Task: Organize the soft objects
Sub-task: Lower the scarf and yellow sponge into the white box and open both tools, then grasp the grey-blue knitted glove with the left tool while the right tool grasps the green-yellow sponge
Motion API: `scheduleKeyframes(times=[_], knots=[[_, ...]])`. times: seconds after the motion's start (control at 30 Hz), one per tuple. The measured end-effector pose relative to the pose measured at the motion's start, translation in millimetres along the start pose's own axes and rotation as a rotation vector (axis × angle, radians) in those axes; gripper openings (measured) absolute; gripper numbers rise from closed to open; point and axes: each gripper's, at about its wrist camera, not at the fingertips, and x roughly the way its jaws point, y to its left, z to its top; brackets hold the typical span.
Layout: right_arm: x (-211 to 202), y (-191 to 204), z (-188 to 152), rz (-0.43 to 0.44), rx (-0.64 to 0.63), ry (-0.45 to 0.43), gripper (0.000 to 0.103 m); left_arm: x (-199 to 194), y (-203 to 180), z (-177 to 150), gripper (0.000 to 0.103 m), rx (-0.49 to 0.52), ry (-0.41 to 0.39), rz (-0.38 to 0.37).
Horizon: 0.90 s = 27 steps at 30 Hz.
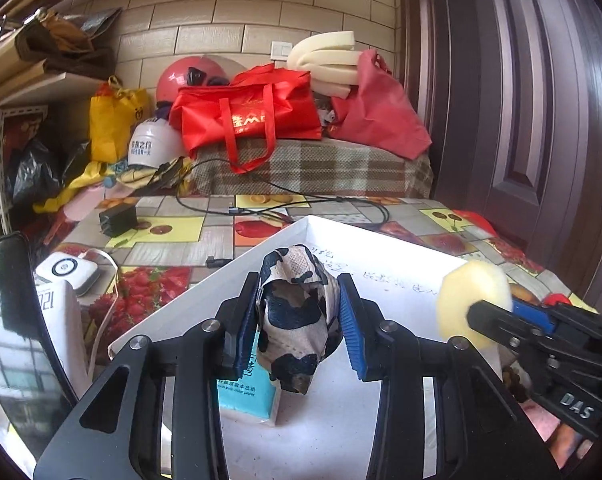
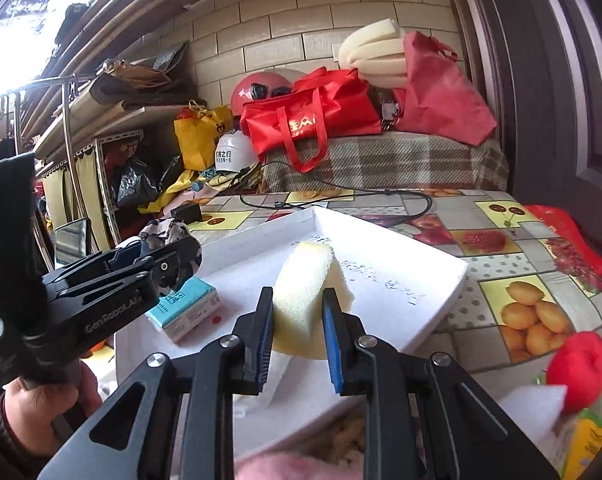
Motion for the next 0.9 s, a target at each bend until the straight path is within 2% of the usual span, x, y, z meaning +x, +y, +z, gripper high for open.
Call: scheduleKeyframes(times=[0.07, 0.13, 0.17, 0.2, 0.27, 0.57, 0.83, 0.9], knots=[[5, 1, 0, -0.001, 0.005, 0.012, 0.025, 4, 3, 1, 0.044, -0.012, 0.018, -0.003], [7, 2, 0, -0.022, 0.008, 0.024, 0.027, 5, 5, 1, 0.060, -0.026, 0.025, 0.008], [6, 1, 0, -0.025, 0.009, 0.023, 0.041, 6, 5, 1, 0.086, -0.031, 0.025, 0.007], [5, 2, 0, -0.027, 0.011, 0.016, 0.069, 5, 5, 1, 0.103, -0.033, 0.025, 0.007], [0, 2, 0, -0.043, 0.010, -0.008, 0.098, 1, 5, 1, 0.103, -0.034, 0.003, 0.006], [-10, 4, 1, -0.079, -0.001, -0.062, 0.103, -14, -1, 2, 0.103, -0.009, -0.058, 0.043], [-36, 2, -6, -0.172, 0.004, -0.136, 0.103, -38, -6, -3, 0.103, 0.006, -0.141, 0.019], [-51, -3, -10, -0.244, 0.004, -0.167, 0.103, -45, -8, -5, 0.103, -0.008, -0.144, 0.027]])
